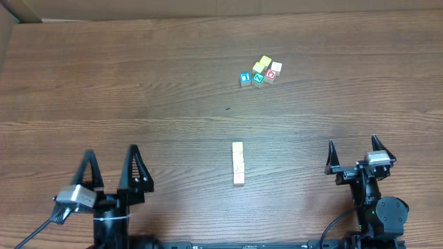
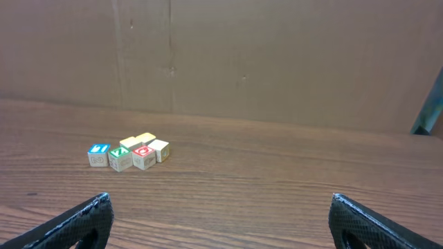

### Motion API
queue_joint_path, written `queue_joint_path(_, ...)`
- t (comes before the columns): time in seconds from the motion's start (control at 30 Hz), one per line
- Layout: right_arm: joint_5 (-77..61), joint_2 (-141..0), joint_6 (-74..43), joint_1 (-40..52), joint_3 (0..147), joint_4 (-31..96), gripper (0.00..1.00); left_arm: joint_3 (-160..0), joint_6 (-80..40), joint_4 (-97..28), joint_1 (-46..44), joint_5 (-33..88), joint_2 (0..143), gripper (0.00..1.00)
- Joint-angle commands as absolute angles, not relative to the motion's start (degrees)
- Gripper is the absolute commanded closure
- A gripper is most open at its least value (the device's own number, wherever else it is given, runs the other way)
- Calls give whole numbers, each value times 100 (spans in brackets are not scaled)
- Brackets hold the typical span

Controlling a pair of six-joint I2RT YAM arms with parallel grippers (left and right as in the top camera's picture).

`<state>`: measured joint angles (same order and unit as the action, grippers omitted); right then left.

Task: Flip 4 blocks

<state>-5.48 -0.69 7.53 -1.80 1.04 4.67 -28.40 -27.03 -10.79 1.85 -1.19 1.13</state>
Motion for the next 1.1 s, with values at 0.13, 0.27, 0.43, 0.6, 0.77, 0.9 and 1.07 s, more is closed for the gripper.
queue_joint_path(0.13,-480,-16,777,-200,45,443,0,-1428,-2484,2403,148,-320,27,0)
queue_joint_path(0.27,-480,-16,777,-200,45,443,0,-843,-2484,2978,148,-386,23,0)
queue_joint_path(0.43,-480,-16,777,-200,45,443,0,-377,-2484,2777,148,-388,23,0)
queue_joint_path(0.6,-478,-16,777,-200,45,443,0,-30,-2482,2436,148,-379,21,0)
queue_joint_path(0.77,-480,-16,777,-200,45,443,0,-27,-2305,1313,148,-384,21,0)
queue_joint_path(0.9,-480,-16,777,-200,45,443,0,-27,-2097,191,145,-384,21,0)
queue_joint_path(1.07,-480,-16,777,-200,45,443,0,-27,-1214,-429,145,-93,19,0)
